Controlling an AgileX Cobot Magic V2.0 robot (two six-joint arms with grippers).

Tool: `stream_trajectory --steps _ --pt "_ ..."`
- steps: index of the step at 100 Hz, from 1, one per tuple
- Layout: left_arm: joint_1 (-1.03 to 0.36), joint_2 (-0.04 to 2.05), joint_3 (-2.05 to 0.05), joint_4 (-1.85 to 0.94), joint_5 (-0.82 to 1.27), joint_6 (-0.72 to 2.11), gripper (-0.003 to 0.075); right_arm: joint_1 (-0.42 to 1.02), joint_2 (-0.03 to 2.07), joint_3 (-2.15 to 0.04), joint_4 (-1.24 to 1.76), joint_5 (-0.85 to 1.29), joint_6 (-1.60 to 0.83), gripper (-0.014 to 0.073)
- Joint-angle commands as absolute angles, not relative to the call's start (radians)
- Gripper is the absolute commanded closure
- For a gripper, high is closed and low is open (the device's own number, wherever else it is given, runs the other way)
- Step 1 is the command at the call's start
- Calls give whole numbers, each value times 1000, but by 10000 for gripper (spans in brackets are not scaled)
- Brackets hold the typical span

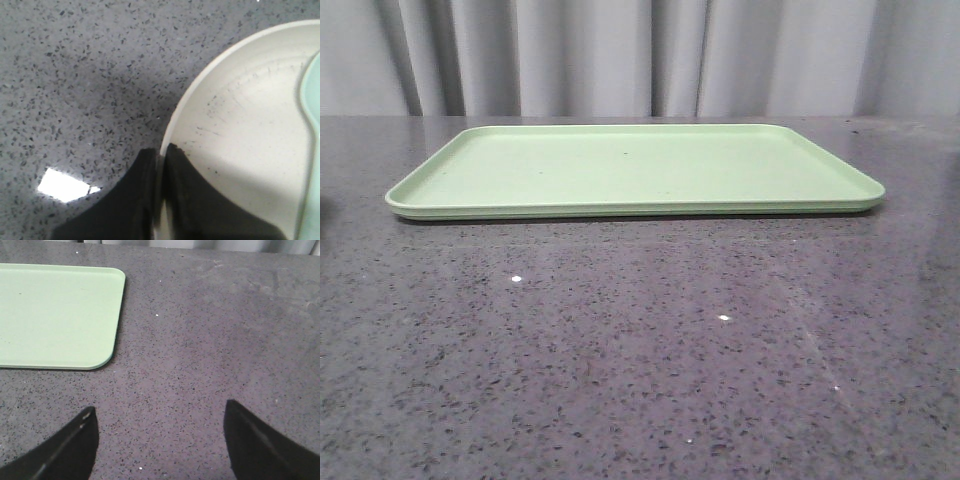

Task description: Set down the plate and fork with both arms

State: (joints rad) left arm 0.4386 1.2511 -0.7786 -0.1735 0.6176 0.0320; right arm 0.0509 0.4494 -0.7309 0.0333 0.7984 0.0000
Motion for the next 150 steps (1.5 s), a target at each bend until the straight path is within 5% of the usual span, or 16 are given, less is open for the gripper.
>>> stream_trajectory --steps 1,67,150 --pt "464 1215 -804 -288 578 117 740 49 465 -766 36 724 -6 64" --pt "512 1113 -806 -417 599 155 740 49 465 -766 36 710 -6 64" --pt "597 1089 -843 -920 736 441 741 49 465 -766 36 710 -6 64"
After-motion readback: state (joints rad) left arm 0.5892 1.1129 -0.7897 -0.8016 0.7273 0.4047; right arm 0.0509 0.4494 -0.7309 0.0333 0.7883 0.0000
